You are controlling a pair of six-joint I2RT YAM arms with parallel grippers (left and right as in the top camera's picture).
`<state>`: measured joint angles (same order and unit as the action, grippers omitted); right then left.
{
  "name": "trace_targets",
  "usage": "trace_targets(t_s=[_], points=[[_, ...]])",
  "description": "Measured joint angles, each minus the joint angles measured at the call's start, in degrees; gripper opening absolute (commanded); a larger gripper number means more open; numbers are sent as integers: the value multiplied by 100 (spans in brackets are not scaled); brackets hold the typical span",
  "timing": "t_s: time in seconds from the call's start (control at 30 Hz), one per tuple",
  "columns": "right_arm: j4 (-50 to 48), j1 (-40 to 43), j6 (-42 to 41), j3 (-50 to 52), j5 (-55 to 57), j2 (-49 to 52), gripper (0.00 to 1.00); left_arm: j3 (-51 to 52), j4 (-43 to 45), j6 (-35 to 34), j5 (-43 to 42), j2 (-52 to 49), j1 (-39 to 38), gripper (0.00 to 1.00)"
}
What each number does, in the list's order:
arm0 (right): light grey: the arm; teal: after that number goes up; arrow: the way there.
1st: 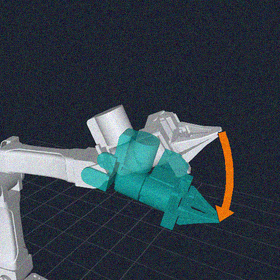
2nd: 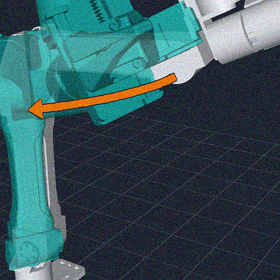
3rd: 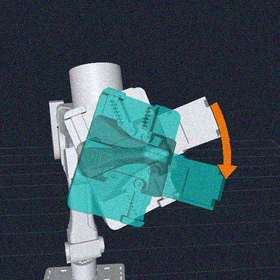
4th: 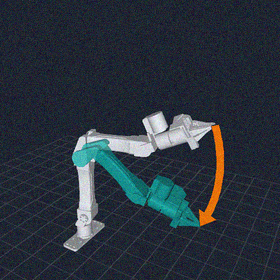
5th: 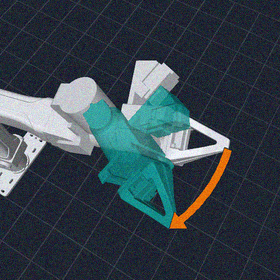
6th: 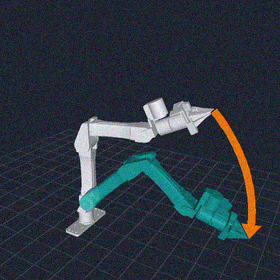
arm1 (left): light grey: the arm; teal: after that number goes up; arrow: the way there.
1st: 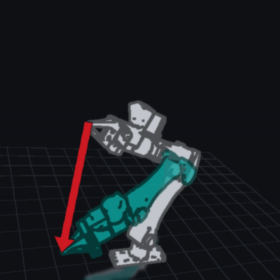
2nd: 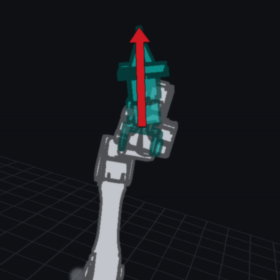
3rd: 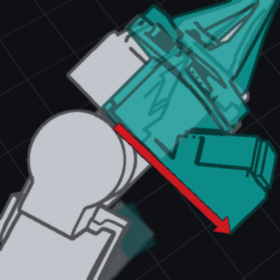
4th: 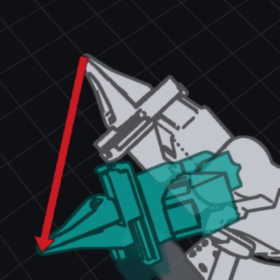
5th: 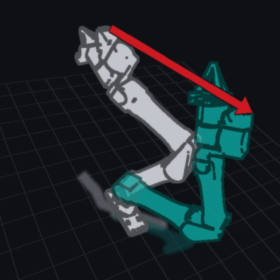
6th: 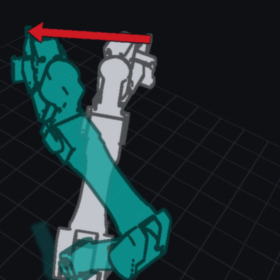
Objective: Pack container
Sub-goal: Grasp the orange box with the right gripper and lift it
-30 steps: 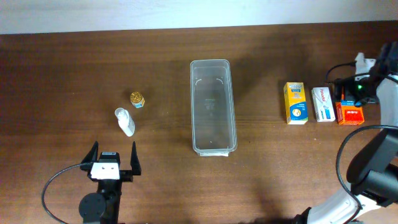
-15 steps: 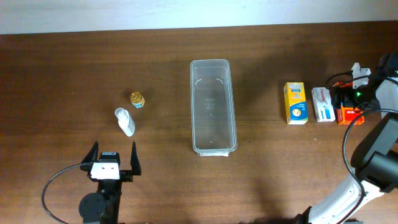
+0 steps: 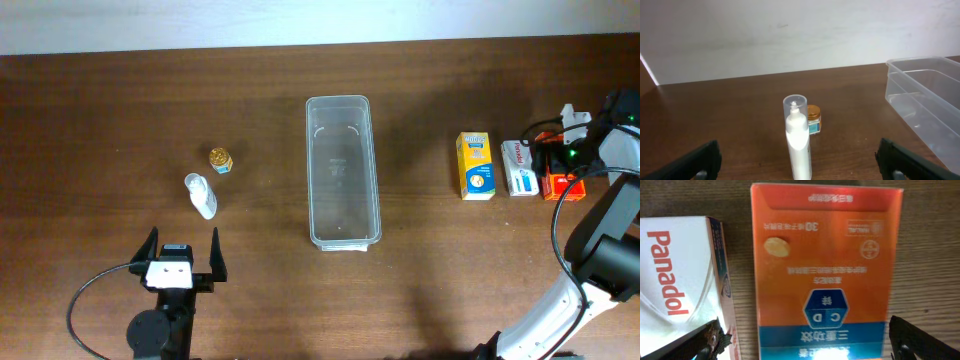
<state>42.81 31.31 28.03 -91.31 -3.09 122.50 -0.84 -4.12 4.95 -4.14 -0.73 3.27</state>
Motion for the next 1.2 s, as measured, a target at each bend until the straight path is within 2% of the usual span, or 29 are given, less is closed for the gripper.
trace_targets(t_s=[1.2], points=[[-131,280,24,-31,-560,212,100,0,0,0,0,0,0,99]])
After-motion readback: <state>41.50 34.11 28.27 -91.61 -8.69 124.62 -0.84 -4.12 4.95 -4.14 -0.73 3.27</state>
